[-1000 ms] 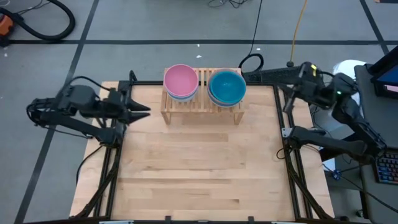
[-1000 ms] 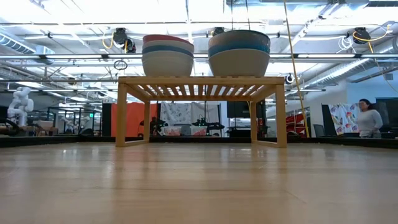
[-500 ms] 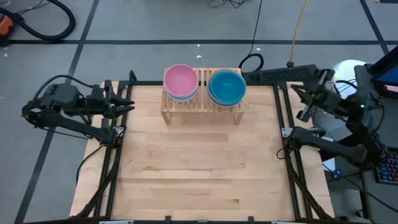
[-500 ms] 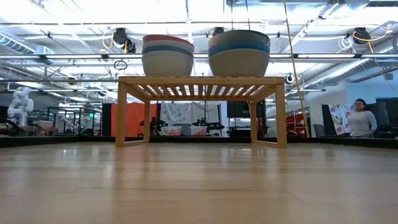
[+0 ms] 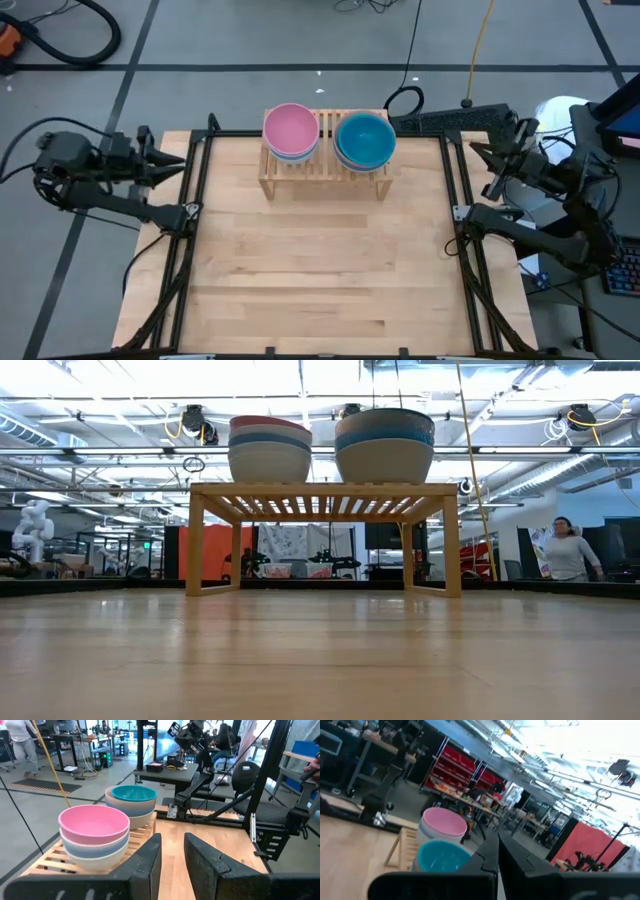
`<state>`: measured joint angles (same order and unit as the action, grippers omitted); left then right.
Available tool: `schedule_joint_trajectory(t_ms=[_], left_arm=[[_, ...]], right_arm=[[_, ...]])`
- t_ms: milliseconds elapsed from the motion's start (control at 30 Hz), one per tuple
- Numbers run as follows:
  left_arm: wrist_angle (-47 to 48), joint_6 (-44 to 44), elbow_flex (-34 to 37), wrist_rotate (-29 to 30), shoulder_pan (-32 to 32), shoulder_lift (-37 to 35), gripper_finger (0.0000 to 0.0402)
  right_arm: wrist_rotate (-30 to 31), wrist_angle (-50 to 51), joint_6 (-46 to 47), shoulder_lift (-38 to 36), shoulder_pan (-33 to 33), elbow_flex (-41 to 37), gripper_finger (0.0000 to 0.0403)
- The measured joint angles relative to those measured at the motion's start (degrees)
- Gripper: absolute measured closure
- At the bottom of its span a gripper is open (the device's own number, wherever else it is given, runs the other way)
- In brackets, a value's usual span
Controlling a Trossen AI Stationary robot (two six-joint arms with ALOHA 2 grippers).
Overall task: Place and stack bowls onto a shelf
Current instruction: Return to Home Position
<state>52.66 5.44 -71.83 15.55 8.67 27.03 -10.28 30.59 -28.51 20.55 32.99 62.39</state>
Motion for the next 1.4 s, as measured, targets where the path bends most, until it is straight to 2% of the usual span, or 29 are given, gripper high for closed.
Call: schedule_joint_trajectory(t_ms=[500,967,1400], left_arm=[[9.85,0.84,-0.01,0.00,0.00,-12.37,0.0314],[16.53,-0.78,0.02,-0.06,0.00,-19.44,0.0314],[19.58,0.76,0.04,-4.59,0.00,-25.05,0.0314]], right_arm=[[-0.21,6.92,6.20,-4.68,0.00,-0.04,0.0403],[-0.26,10.67,14.66,-11.55,0.00,-0.04,0.0403],[-0.44,13.83,17.11,-15.31,0.00,-0.04,0.0403]])
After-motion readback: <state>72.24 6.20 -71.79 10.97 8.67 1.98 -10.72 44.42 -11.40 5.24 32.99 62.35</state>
